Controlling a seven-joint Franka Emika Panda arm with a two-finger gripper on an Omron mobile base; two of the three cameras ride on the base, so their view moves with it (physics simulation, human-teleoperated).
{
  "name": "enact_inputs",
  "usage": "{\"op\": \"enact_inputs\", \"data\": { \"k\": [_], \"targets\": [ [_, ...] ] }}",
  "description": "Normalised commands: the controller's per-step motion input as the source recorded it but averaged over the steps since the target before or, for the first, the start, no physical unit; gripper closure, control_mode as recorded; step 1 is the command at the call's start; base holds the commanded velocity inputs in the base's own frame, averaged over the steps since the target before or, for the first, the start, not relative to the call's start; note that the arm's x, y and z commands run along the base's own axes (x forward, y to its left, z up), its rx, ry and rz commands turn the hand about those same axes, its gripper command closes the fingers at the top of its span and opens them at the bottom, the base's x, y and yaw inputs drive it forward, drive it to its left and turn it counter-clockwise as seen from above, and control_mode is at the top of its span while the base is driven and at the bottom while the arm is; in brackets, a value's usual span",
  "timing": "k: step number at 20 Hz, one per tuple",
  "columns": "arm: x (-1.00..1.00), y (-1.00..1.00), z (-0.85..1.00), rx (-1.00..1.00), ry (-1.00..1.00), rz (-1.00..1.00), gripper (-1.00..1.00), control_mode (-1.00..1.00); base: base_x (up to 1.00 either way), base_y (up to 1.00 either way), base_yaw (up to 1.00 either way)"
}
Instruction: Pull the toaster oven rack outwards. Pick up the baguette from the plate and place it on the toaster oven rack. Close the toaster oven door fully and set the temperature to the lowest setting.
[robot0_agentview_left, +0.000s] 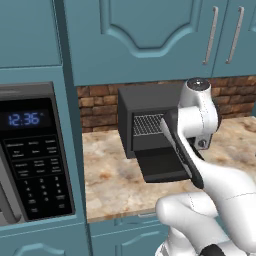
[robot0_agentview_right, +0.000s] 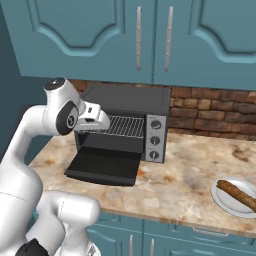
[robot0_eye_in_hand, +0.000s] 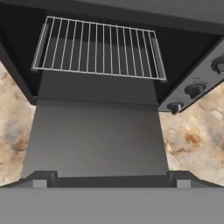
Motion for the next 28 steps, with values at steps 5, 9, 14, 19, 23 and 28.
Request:
{"op": "enact_inputs", "data": {
  "k": [5, 9, 14, 19, 23, 28],
  "targets": [
    [0.00, -0.15, -0.28, -0.07, -0.08, -0.03, -1.00, -1.00, 0.00, 0.00, 0.00],
    [0.11, -0.24, -0.27, -0.01, -0.10, -0.05, -1.00, -1.00, 0.00, 0.00, 0.00],
    [0.23, -0.22, -0.25, 0.00, -0.12, -0.04, -1.00, -1.00, 0.00, 0.00, 0.00],
    [0.40, -0.02, -0.13, 0.00, -0.06, -0.09, -1.00, -1.00, 0.00, 0.00, 0.00],
    [0.48, 0.00, -0.12, 0.00, -0.02, -0.11, -1.00, -1.00, 0.00, 0.00, 0.00],
    [0.47, 0.00, -0.18, 0.00, -0.04, -0.07, -1.00, -1.00, 0.00, 0.00, 0.00]
  ]
}}
